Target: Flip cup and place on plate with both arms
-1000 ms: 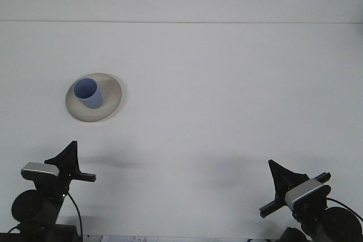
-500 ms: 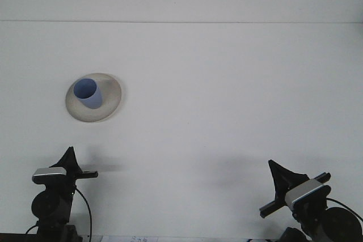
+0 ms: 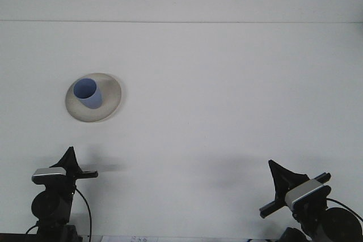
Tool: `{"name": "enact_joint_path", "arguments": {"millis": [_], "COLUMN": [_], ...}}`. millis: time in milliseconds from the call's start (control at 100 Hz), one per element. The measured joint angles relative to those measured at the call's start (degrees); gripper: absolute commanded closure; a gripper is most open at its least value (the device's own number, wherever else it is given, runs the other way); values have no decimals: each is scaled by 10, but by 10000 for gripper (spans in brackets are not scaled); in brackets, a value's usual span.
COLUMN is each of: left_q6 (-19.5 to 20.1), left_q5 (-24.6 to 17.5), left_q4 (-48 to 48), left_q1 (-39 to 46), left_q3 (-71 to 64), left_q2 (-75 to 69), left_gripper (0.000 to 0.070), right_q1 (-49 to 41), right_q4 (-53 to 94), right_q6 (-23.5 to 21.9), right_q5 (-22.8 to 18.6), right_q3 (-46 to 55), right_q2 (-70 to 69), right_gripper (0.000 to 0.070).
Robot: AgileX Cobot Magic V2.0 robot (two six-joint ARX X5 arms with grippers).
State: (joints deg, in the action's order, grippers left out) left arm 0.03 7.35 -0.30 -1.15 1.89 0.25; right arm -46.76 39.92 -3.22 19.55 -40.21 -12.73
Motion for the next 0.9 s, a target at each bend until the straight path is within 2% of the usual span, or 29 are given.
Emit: {"name": "enact_joint_path", "arguments": {"millis": [430,550,700,900], "left_q6": [0,0,-1,-1], "left_q5": [0,0,0,0], "left_q4": [0,0,0,1], "left_q1": [0,0,0,0], "left_q3": [0,0,0,0], "left_q2": [0,0,0,0], "left_gripper": [685,685,685,685], "right_q1": [3,67,216,427], "right_q4": [0,-27,-137,-277], "right_q6": [3,26,44,48], "right_q5": [0,-13,-84,-237], "right_q3": [0,9,91,257], "right_q2": [0,0,31,99], "right_gripper": [696,696,696,696]}}
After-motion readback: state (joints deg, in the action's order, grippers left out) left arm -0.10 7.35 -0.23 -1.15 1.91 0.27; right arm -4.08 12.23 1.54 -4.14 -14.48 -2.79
